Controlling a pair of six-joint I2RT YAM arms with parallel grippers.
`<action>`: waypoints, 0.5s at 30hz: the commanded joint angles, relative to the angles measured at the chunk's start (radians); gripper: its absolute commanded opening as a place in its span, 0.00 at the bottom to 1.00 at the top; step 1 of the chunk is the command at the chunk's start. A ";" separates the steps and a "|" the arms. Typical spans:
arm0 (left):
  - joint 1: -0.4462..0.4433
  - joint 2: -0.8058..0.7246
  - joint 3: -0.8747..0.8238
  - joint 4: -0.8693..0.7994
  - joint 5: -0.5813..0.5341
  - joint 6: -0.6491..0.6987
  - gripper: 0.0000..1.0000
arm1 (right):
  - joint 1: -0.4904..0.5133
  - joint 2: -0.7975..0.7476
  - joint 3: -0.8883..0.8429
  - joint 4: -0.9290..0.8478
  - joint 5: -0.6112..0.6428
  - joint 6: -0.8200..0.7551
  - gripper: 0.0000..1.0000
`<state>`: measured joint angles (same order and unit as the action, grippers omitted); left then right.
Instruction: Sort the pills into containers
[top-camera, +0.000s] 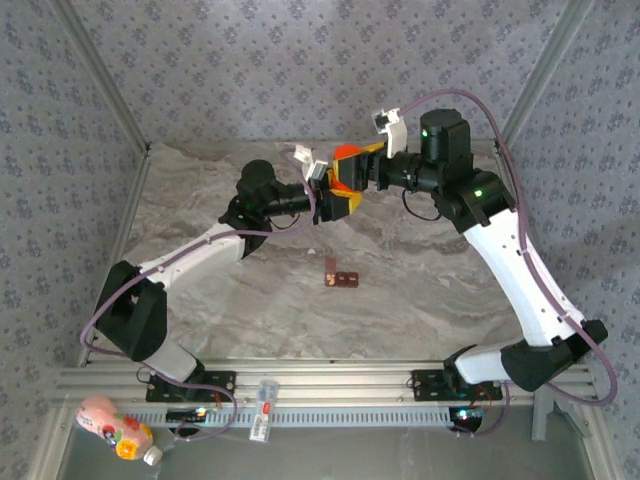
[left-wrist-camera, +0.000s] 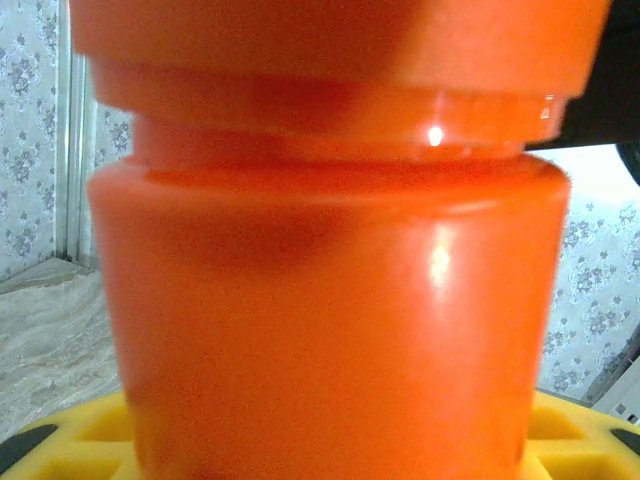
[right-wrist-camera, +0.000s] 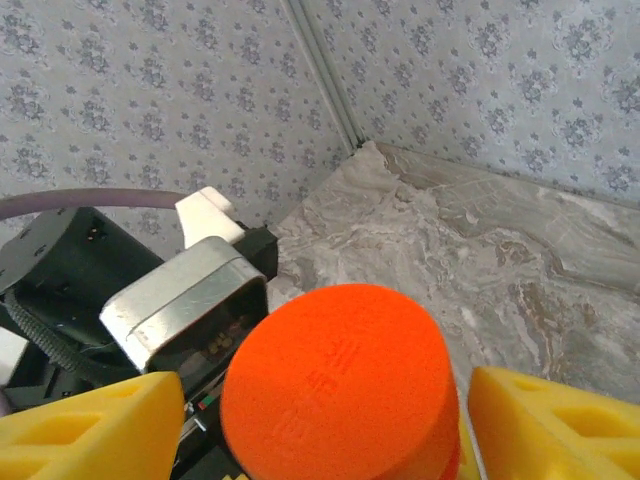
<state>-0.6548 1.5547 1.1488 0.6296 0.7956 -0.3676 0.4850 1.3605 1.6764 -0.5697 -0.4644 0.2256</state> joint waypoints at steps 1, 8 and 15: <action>-0.007 -0.046 0.001 0.052 -0.001 -0.002 0.00 | 0.004 0.006 0.031 -0.013 0.015 -0.022 0.71; -0.010 -0.047 -0.002 0.047 0.002 0.000 0.00 | -0.003 0.000 0.020 0.008 0.009 -0.017 0.61; -0.009 -0.045 -0.003 0.045 0.005 0.001 0.00 | -0.026 -0.028 -0.023 0.072 -0.036 -0.001 0.38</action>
<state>-0.6567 1.5463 1.1416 0.6250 0.7910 -0.3721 0.4751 1.3602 1.6684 -0.5533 -0.4755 0.2138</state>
